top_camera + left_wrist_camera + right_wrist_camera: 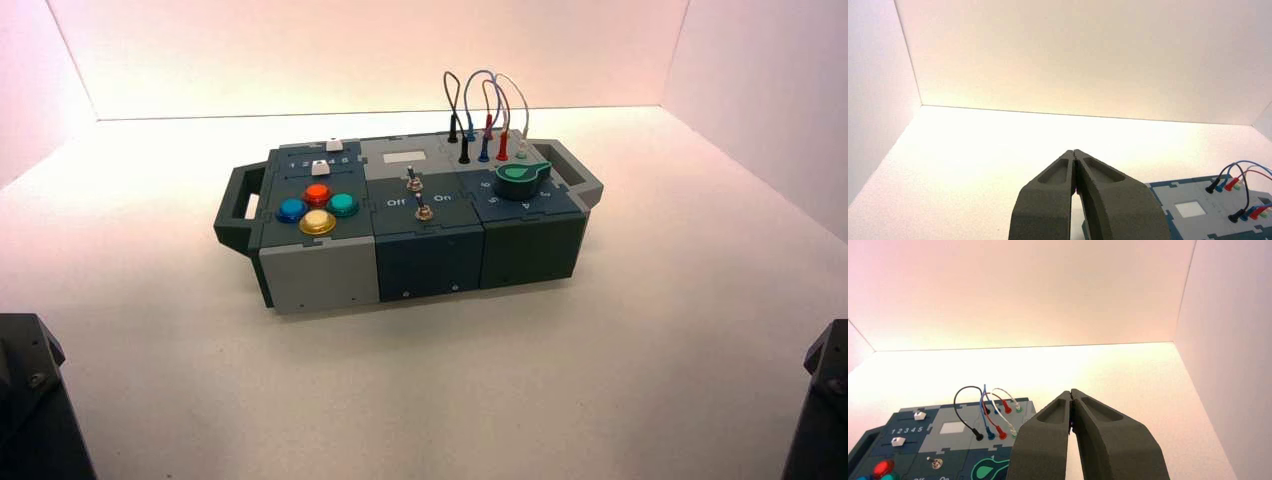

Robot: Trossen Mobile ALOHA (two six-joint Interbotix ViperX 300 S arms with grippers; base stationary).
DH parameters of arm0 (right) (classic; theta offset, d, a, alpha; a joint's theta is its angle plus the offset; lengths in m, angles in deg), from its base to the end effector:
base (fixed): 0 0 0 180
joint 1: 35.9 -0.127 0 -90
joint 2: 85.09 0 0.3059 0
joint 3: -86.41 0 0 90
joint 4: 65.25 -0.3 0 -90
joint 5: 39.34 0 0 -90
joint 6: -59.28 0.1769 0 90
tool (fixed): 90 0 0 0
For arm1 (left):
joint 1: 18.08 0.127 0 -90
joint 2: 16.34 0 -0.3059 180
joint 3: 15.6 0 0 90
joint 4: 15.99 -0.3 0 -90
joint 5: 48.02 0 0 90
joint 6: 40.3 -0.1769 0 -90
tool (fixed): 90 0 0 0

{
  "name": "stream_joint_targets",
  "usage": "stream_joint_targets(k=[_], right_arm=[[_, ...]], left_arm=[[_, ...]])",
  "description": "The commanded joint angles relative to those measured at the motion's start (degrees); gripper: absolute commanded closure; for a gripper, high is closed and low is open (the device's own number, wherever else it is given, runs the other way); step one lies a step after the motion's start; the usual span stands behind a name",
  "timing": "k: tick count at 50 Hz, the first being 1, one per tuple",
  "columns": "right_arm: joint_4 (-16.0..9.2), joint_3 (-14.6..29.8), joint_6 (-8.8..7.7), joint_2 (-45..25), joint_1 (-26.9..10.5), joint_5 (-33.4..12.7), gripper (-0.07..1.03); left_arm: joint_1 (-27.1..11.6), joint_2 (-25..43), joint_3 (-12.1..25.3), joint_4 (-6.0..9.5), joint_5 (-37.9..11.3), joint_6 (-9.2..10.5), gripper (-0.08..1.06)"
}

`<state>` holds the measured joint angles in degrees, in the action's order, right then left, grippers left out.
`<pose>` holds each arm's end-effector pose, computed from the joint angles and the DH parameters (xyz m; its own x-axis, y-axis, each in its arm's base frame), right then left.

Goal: Return to the home position.

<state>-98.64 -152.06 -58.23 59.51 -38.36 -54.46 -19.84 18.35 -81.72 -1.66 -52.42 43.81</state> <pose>0.2165 0.0347 0.2340 0.9414 0.1841 -0.2824 -0.1546 0.9802 0.1237 0.2137 -0.0099 0.1988 0.9644 -0.0486 -0.2600 0.0105 0.9892 -0.1459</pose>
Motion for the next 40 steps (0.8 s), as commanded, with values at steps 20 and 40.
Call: stream_joint_targets(k=[20,40], right_arm=[[-1.14,-2.64,0.18,5.45,0.09,2.02,0.98],[-2.02,-4.04,0.18,10.46,0.09,2.02,0.98]], left_arm=[[0.88,-1.85,-0.18,0.09,0.62,0.26,1.01],[0.97,-7.65,-1.76,0.18,0.26,0.97,1.01]])
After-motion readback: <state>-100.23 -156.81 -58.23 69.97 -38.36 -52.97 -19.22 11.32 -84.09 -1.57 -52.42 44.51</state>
